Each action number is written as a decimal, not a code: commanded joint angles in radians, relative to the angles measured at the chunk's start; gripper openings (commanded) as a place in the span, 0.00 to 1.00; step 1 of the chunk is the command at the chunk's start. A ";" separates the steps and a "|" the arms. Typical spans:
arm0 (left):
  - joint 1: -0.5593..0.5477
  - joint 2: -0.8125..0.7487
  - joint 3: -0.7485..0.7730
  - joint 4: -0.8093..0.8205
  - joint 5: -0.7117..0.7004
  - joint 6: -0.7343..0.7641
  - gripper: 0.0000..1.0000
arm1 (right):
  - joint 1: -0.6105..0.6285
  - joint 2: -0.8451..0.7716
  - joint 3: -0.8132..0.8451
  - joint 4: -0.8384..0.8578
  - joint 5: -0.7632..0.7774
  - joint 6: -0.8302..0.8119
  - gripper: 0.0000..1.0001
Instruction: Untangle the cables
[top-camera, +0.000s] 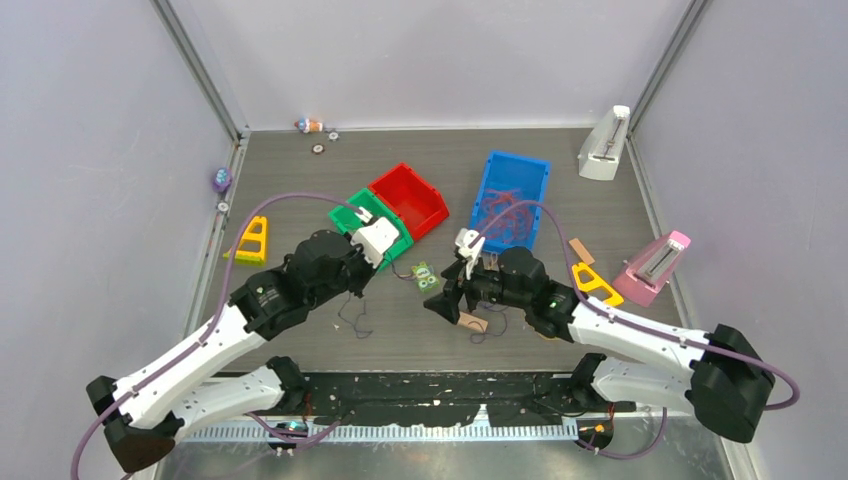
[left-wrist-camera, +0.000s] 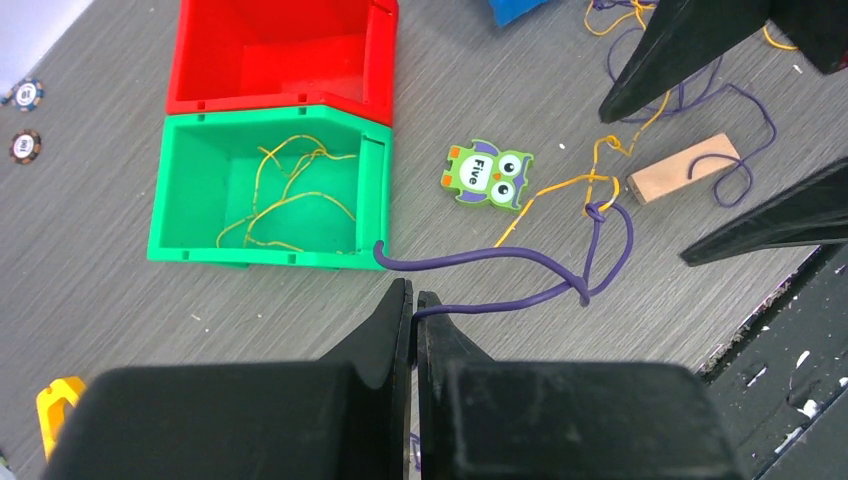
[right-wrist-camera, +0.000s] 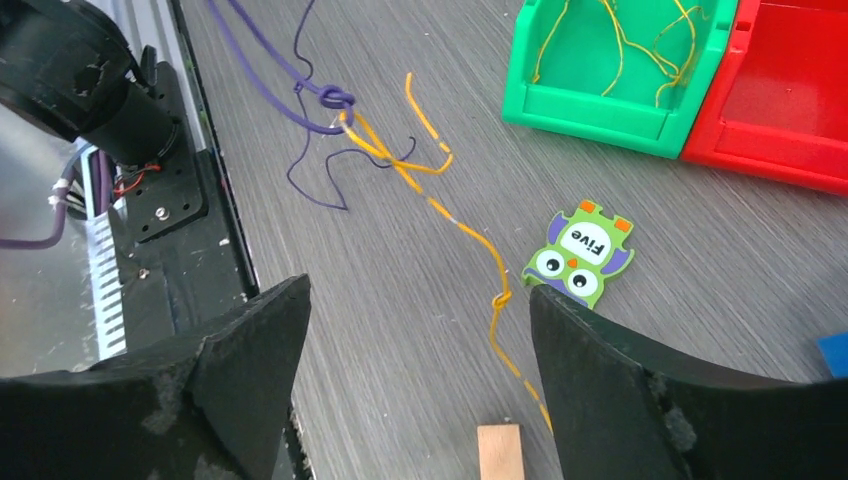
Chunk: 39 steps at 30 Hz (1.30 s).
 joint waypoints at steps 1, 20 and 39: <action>-0.002 -0.040 0.037 0.001 -0.012 0.025 0.00 | 0.012 0.062 0.021 0.171 0.075 -0.010 0.82; 0.485 -0.325 -0.204 0.094 -0.088 -0.343 0.00 | -0.277 -0.272 -0.160 -0.035 0.569 0.439 0.05; 0.562 -0.294 -0.192 0.125 0.086 -0.380 0.00 | -0.354 -0.153 0.415 -0.289 0.160 0.291 0.05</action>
